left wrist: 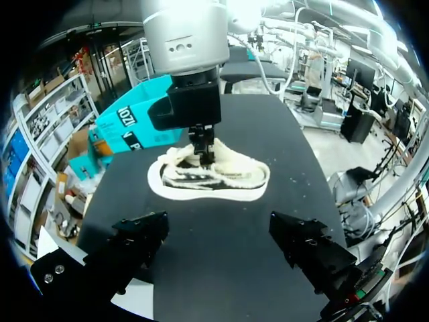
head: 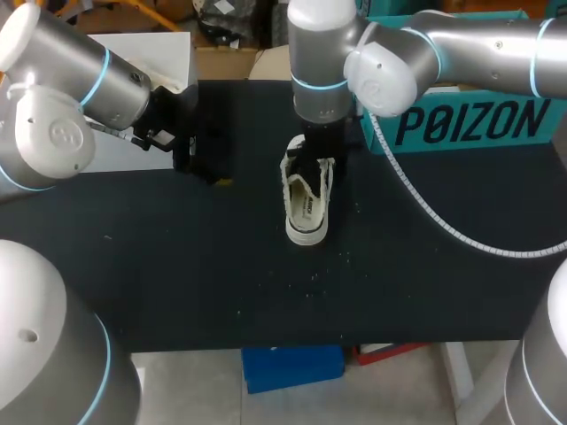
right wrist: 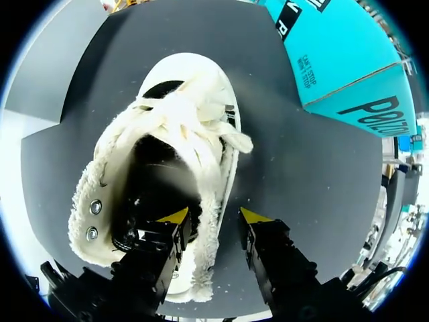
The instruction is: Take the shoe out of the shoebox, open the shoe tongue, remove and reinsert the insole, then place the shoe into the shoebox
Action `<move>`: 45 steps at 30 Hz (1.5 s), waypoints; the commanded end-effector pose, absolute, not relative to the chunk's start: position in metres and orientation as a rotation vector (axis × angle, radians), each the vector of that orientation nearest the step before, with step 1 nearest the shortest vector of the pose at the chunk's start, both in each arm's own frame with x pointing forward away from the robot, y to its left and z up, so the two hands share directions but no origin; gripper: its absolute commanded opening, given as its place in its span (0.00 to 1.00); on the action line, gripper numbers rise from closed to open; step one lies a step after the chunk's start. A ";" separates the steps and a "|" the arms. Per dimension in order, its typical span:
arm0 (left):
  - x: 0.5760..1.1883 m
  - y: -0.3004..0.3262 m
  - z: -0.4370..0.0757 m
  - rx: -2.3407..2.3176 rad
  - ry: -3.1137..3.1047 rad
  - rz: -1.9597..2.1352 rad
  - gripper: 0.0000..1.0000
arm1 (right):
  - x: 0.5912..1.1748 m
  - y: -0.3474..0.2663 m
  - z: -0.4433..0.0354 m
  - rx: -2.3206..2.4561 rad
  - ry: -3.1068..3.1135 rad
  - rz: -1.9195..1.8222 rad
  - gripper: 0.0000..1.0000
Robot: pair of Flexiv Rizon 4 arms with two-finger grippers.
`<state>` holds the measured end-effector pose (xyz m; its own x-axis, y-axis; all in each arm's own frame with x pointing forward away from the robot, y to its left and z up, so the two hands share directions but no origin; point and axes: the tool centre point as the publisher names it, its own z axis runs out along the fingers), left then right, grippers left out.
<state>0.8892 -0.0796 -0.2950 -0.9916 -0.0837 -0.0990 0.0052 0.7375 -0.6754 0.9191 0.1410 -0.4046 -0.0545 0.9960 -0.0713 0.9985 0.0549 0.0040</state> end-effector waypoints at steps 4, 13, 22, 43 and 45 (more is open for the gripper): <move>0.888 -0.080 -0.296 -0.067 2.808 -1.092 1.00 | 0.919 0.139 -0.409 2.127 2.225 -0.089 0.05; 0.888 -0.080 -0.296 -0.067 2.808 -1.092 1.00 | 0.914 0.134 -0.389 2.126 2.235 -0.087 0.00; 0.888 -0.080 -0.296 -0.067 2.808 -1.092 1.00 | 0.922 0.102 -0.322 2.143 2.245 -0.044 0.00; 0.888 -0.080 -0.296 -0.067 2.808 -1.092 1.00 | 0.970 0.060 -0.114 0.560 3.199 -0.286 0.00; 0.888 -0.080 -0.296 -0.067 2.808 -1.092 1.00 | 0.970 0.060 -0.114 0.560 3.199 -0.286 0.00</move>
